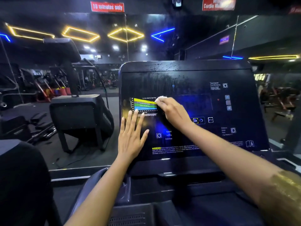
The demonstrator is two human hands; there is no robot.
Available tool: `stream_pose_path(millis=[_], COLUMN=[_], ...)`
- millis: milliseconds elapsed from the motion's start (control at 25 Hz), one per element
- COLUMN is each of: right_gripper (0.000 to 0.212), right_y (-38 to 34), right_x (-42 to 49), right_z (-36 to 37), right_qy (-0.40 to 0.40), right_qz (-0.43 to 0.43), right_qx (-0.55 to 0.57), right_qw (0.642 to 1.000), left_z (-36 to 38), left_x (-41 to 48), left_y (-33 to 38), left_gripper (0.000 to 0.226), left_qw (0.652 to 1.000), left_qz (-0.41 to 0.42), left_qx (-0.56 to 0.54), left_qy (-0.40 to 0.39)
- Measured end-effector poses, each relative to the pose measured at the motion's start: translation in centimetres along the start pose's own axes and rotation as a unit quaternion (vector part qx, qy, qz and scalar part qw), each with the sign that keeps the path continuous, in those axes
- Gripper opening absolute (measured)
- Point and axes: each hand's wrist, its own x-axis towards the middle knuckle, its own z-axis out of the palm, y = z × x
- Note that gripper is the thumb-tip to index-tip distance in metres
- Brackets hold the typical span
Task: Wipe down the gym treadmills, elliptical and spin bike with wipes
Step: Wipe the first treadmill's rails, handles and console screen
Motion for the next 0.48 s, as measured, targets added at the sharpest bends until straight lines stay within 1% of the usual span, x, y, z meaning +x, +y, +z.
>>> stream_pose_path(millis=[200, 280, 360, 400, 440, 480], right_gripper=[0.034, 0.033, 0.032, 0.031, 0.03, 0.03], right_y=[-3.1, -3.8, -3.7, -3.3, -2.9, -2.3], right_x=[-9.4, -13.2, -15.2, -15.0, -14.0, -12.4], right_z=[2.6, 2.3, 1.6, 1.0, 0.6, 0.2], right_qy=[-0.033, -0.06, -0.072, -0.076, -0.07, -0.051], right_qz=[-0.097, -0.145, -0.189, -0.187, -0.163, -0.121], right_qx=[-0.013, -0.023, -0.02, -0.001, 0.027, 0.053], right_qw=[0.995, 0.987, 0.979, 0.979, 0.984, 0.99], left_z=[0.4, 0.4, 0.4, 0.4, 0.4, 0.4], left_x=[-1.6, -1.7, -1.8, -1.8, -1.8, -1.8], left_y=[-0.2, -0.2, -0.2, -0.1, -0.1, -0.1], left_gripper=[0.058, 0.058, 0.059, 0.06, 0.061, 0.061], left_qw=[1.0, 1.0, 1.0, 1.0, 1.0, 1.0], left_qz=[0.019, 0.023, 0.024, 0.023, 0.022, 0.021], left_qx=[0.004, 0.004, 0.01, 0.013, 0.015, 0.016], left_qy=[0.003, 0.0, -0.001, -0.002, -0.003, -0.002])
